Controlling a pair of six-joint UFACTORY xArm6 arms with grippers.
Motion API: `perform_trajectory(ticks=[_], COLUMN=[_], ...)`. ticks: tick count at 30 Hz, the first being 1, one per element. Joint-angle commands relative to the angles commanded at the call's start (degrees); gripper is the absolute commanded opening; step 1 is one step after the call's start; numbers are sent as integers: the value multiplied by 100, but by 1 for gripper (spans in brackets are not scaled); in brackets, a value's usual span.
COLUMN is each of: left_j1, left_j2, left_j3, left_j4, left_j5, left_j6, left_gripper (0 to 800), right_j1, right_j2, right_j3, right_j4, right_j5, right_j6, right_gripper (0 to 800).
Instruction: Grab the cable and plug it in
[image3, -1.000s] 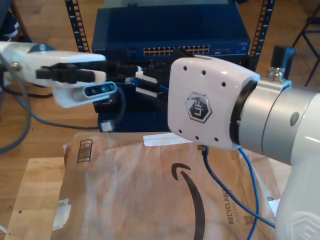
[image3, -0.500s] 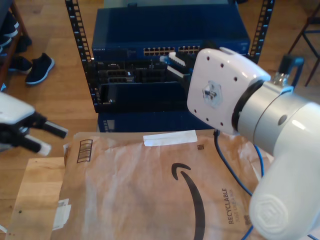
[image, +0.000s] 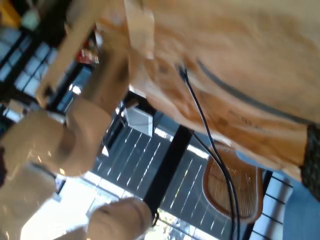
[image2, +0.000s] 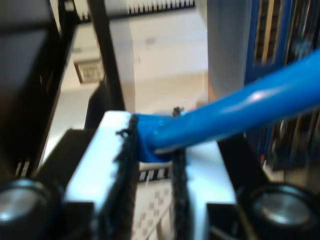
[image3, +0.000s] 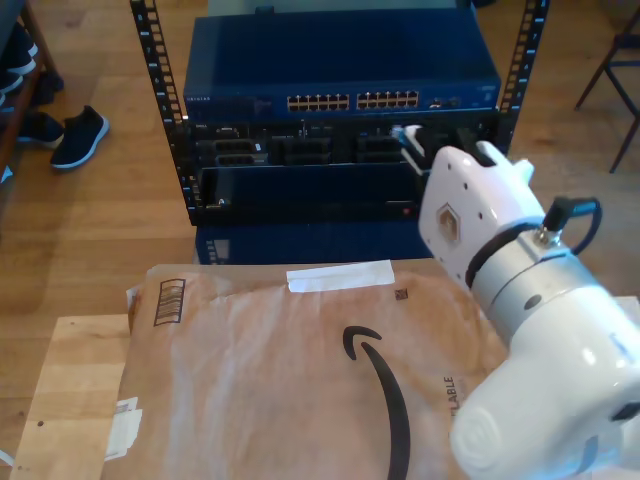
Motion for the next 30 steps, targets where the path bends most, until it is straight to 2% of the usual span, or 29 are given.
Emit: perform_trajectory(ticks=[2, 4, 6, 8, 12, 17, 19, 22, 25, 30], left_j1=[88, 97, 132, 141, 484, 1029, 1125, 1240, 1635, 2224], left_j2=[-211, -545, -879, -1099, -1495, -1556, -1556, -1582, -1582, -1582], left_j3=[255, 589, 1037, 1354, 1899, 2092, 2207, 2629, 3024, 3516], left_j4=[369, 651, 949, 1222, 1284, 1336, 1486, 1767, 2075, 2119], left_j5=[-62, -352, -615, -765, -1037, -1134, -1301, -1741, -2286, -3130], left_j6=[299, 492, 782, 1160, 1574, 2127, 2277, 2312, 2435, 2910], left_gripper=[798, 799, 799, 798, 799, 799, 799, 798, 799, 799], right_j1=[62, 88, 97, 97, 97, 114, 176, 185, 185, 193], right_j2=[545, 958, 1248, 1521, 1969, 2277, 2312, 2356, 2549, 2699], right_j3=[-193, -387, -624, -835, -1143, -1371, -1495, -1609, -1776, -1969], right_j4=[158, 334, 501, 519, 571, 659, 888, 914, 941, 1037], right_j5=[-396, -686, -712, -712, -730, -756, -809, -809, -809, -809], right_j6=[-88, -88, -97, -105, -229, -237, -246, -387, -712, -721], right_gripper=[31, 18, 10, 10, 4, 2, 2, 2, 1, 1])
